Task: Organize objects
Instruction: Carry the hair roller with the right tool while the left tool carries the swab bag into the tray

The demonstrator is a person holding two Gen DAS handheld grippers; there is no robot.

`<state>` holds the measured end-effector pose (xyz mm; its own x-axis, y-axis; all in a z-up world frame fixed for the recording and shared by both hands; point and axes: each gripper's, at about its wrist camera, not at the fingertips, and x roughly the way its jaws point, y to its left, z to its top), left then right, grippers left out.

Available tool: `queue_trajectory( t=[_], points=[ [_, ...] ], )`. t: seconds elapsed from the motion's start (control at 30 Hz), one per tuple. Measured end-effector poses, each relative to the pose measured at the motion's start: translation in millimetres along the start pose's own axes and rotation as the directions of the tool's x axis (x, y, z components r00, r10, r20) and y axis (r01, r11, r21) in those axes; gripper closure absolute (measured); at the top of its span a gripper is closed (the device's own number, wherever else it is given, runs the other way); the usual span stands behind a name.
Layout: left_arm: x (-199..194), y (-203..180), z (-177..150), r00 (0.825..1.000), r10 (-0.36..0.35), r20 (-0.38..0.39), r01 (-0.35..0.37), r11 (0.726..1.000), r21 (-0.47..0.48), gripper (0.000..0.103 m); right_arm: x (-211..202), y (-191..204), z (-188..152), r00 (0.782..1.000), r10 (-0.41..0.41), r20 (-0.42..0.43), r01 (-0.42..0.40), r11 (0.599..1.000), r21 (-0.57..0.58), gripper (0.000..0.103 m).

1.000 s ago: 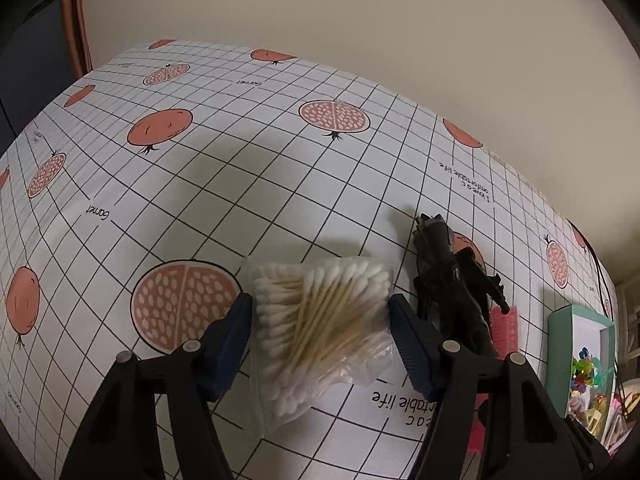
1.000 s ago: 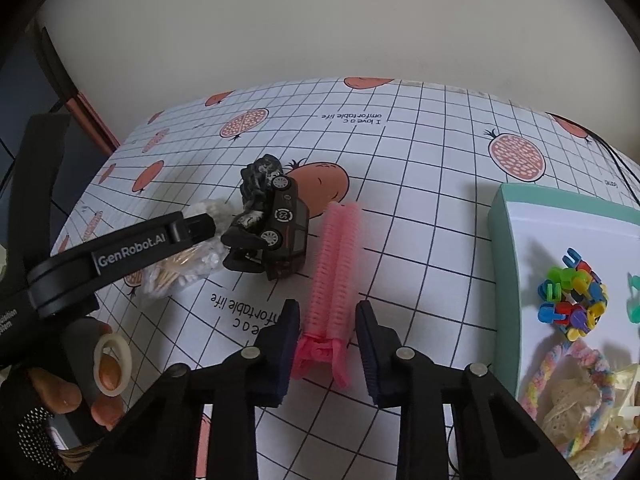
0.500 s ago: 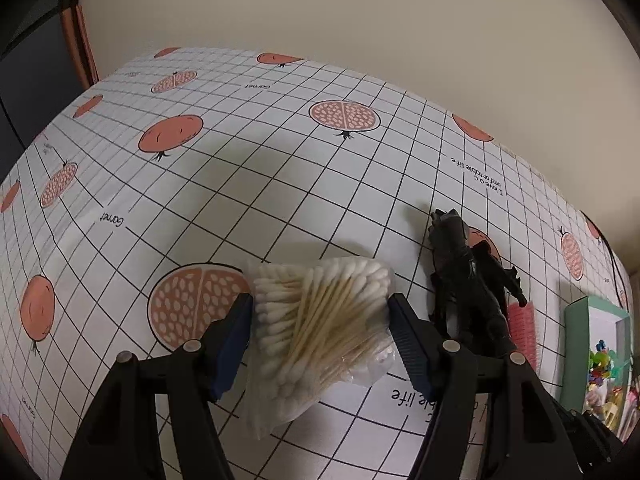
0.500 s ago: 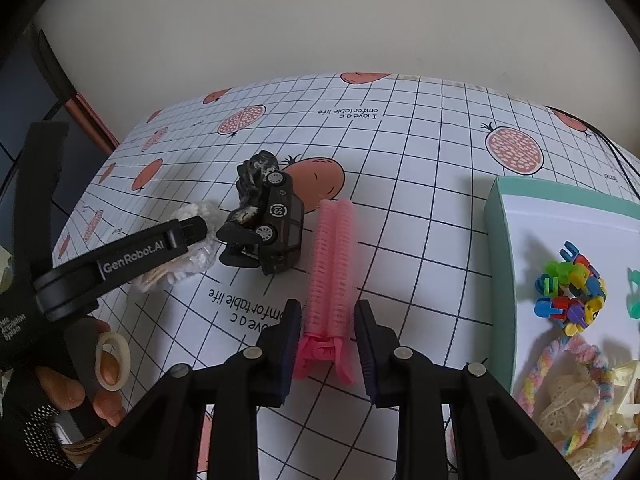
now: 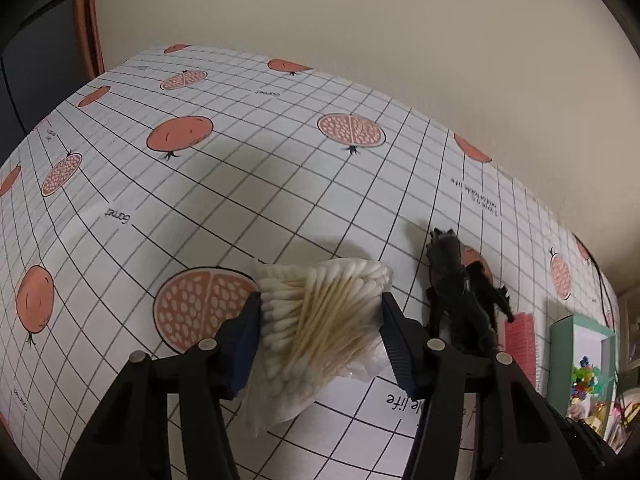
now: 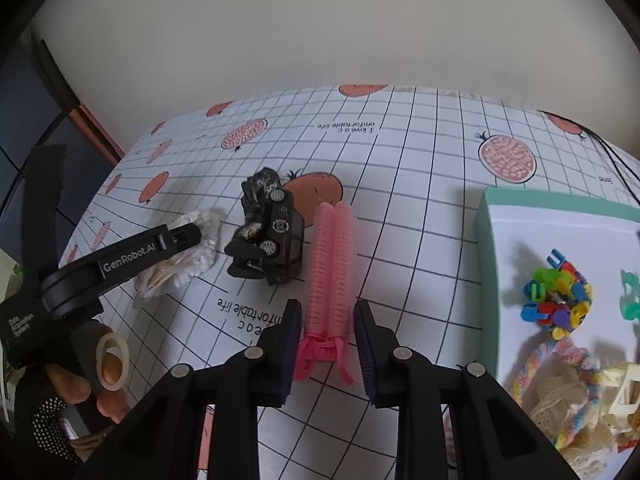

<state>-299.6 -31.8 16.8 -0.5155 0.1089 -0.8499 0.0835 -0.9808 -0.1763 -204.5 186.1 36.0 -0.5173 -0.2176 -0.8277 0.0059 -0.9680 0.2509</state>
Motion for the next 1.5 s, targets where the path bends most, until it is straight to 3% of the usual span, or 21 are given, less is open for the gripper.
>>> queue_trajectory(
  t=[0.23, 0.53, 0.9, 1.1, 1.5],
  points=[
    [-29.5, 0.8, 11.3, 0.998, -0.019, 0.053, 0.02, 1.0, -0.013, 0.045, -20.6, -8.7, 6.9, 0.999, 0.012, 0.037, -0.012, 1.0, 0.011, 0.074],
    [-60.5, -25.3, 15.0, 0.992, -0.09, 0.084, 0.09, 0.996, 0.003, 0.045, -61.1, -43.4, 18.7, 0.995, -0.001, 0.104, -0.006, 0.998, 0.061, 0.074],
    [-78.4, -102.0, -4.5, 0.975, -0.217, 0.048, 0.211, 0.972, 0.106, 0.045, -95.5, -107.5, 17.4, 0.988, -0.079, 0.131, 0.056, 0.984, 0.168, 0.074],
    [-82.5, -155.4, -22.7, 0.955, -0.296, -0.019, 0.295, 0.936, 0.192, 0.045, -111.6, -146.1, 11.9, 0.983, -0.121, 0.138, 0.085, 0.968, 0.238, 0.074],
    [-69.3, -214.3, -69.7, 0.944, -0.31, -0.116, 0.331, 0.886, 0.326, 0.044, -121.6, -189.1, 1.2, 0.97, -0.199, 0.14, 0.151, 0.944, 0.293, 0.074]
  ],
)
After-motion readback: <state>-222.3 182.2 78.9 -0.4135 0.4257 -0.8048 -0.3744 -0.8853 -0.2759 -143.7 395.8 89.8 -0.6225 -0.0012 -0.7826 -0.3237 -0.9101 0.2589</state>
